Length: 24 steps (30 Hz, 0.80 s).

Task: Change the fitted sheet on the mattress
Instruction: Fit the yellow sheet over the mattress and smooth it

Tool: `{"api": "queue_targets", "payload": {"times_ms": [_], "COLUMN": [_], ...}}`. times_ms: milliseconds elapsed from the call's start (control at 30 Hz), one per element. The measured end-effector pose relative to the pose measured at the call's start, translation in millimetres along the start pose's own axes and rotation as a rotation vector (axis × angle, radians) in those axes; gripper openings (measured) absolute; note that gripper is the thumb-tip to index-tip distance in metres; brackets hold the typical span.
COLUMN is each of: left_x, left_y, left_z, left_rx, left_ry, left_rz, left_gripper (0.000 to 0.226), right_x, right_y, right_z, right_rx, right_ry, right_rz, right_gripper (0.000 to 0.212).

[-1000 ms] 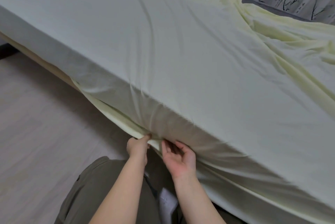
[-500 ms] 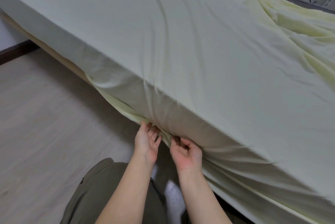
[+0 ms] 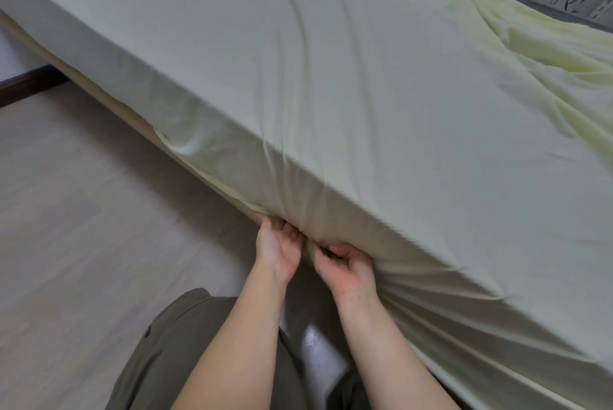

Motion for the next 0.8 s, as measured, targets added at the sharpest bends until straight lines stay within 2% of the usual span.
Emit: {"api": "queue_targets", "payload": {"times_ms": [167, 267, 367, 467, 533, 567, 633, 667, 733, 800], "left_x": [-12, -10, -9, -1, 8, 12, 19, 19, 7, -13], "left_y": [-9, -7, 3, 11, 7, 4, 1, 6, 22, 26], "left_z": [1, -1, -13, -46, -70, -82, -108, -120, -139, -142], "left_rx": [0.031, -0.144, -0.514, -1.017, -1.396, -1.481, -1.397, -1.242, -0.788, -0.339], "left_ry": [0.02, 0.01, -0.091, -0.277, -0.382, -0.439, -0.597, -0.653, -0.642, -0.542], "left_rz": [0.018, -0.07, -0.257, -0.454, -0.584, -0.63, -0.678, -0.681, -0.613, -0.426], "left_gripper": [0.065, 0.065, 0.067, 0.069, 0.064, 0.057, 0.038, 0.03, 0.023, 0.015], "right_x": [-8, -6, -1, 0, 1, 1, 1, 0, 0, -2], "right_y": [2, 3, 4, 5, 4, 3, 5, 5, 6, 7], "right_z": [7, 6, 9, 13, 17, 17, 19, 19, 19, 20], "right_rx": [0.067, 0.133, 0.203, 0.236, 0.237, 0.238, 0.242, 0.247, 0.248, 0.251], "right_ry": [0.047, 0.06, 0.097, 0.103, 0.101, 0.096, 0.097, 0.097, 0.103, 0.113], "right_rz": [-0.041, -0.059, -0.029, -0.013, -0.002, -0.005, -0.025, -0.028, -0.029, -0.022], "right_gripper": [0.035, 0.042, 0.042, 0.038, 0.047, 0.053, 0.062, 0.065, 0.065, 0.063]}}
Point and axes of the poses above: each hand's wrist, its own x-axis away from the middle knuckle, its own y-axis out of the back of the hand, z = x × y, the point moved 9 cm from there along -x, towards the middle knuckle, and after that the axes turned 1 degree about -z, right-handed, at the moved point
